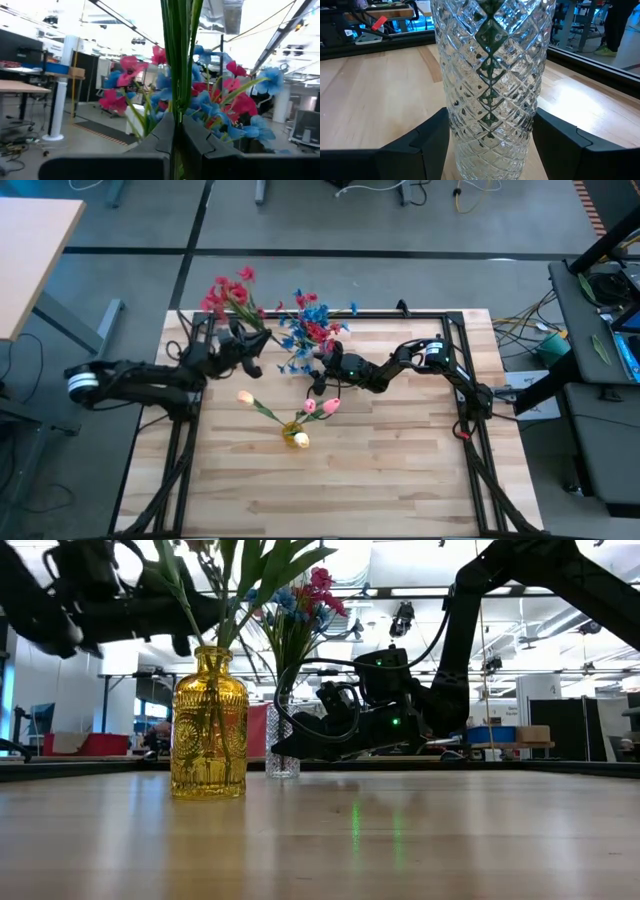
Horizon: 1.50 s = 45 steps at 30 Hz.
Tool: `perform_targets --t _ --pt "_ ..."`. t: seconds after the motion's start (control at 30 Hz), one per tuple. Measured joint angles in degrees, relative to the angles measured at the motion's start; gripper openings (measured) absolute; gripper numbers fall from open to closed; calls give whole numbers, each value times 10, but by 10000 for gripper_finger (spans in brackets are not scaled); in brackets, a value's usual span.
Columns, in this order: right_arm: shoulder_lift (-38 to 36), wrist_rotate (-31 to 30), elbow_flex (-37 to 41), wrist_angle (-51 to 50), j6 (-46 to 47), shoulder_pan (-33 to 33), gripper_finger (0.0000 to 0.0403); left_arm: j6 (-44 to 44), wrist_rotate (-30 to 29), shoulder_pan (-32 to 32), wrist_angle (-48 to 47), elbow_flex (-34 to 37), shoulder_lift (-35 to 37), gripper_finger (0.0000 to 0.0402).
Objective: Sort flowers into vase by color
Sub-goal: Put the red flowers into the transparent vase
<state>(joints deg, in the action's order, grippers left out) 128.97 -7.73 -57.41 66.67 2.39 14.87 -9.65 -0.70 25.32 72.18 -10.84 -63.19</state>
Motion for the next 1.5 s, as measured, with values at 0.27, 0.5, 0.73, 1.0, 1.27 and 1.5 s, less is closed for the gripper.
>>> perform_targets --t 0.27,0.5,0.73,1.0,1.27,1.5 --pt "0 0 0 0 0 0 240 15 17 0 125 -25 -143 0" --pt "0 0 0 0 1 0 238 31 18 1 177 -32 -193 0" --pt "0 0 0 0 3 0 237 45 18 1 177 -43 -205 0" --pt "0 0 0 0 7 0 237 47 18 3 150 -41 -188 0" --pt "0 0 0 0 6 0 236 53 18 6 106 -41 -161 0" --pt "0 0 0 -1 6 0 236 72 18 7 74 -41 -138 0"
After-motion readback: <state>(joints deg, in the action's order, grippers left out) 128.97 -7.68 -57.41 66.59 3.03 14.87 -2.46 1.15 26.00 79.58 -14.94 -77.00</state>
